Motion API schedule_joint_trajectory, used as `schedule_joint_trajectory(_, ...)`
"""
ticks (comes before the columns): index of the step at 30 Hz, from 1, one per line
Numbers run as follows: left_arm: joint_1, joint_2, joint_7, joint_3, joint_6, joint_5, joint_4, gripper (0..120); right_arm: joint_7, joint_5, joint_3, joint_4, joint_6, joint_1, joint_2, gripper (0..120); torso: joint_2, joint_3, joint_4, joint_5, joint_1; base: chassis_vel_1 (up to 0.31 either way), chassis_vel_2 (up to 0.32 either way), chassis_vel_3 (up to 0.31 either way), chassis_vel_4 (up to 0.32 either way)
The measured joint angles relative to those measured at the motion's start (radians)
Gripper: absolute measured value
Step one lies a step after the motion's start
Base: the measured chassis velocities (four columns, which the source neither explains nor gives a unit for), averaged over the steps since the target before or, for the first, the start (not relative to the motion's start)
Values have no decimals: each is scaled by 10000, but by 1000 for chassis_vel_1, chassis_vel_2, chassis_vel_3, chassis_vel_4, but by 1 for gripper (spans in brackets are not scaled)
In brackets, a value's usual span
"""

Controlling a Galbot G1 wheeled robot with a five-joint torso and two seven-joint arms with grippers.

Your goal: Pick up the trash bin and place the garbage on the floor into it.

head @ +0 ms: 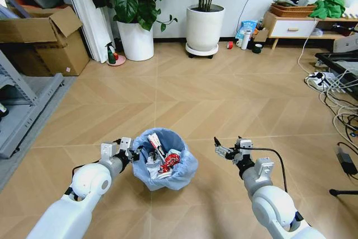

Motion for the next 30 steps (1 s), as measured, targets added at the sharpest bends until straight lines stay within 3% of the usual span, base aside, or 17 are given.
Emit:
schedule_joint_trajectory(7,53,-5,-304,-109,-2,-147,-20,0,4,13,113,-33,45,-29,17,100,0,-1,-1,2,-1,81,-29,-61,26)
schedule_joint_trajectory(12,218,-137,-1544,-544,31,-512,83,0,20,9,242,-111,88,-24,23,100,0,1,-2,4,1,-47,3,43,-1)
schedule_joint_trajectory(14,361,-331,-2437,-1001,78,-828,332,0,29,8,276,-131,93,-18,30,100,0,2,-1,3,2,0,0,0,0)
schedule_joint_trajectory(16,633,-465,-2704,-1431,133,-925,408,0,32,8,287,-146,93,-27,16,100,0,2,-2,3,2,0,0,0,0)
schedule_joint_trajectory(30,1659,-1055,-3328,-2345,420,-1024,238,0,58,39,497,-145,70,-154,-90,100,0,1,-2,3,1,0,0,0,0)
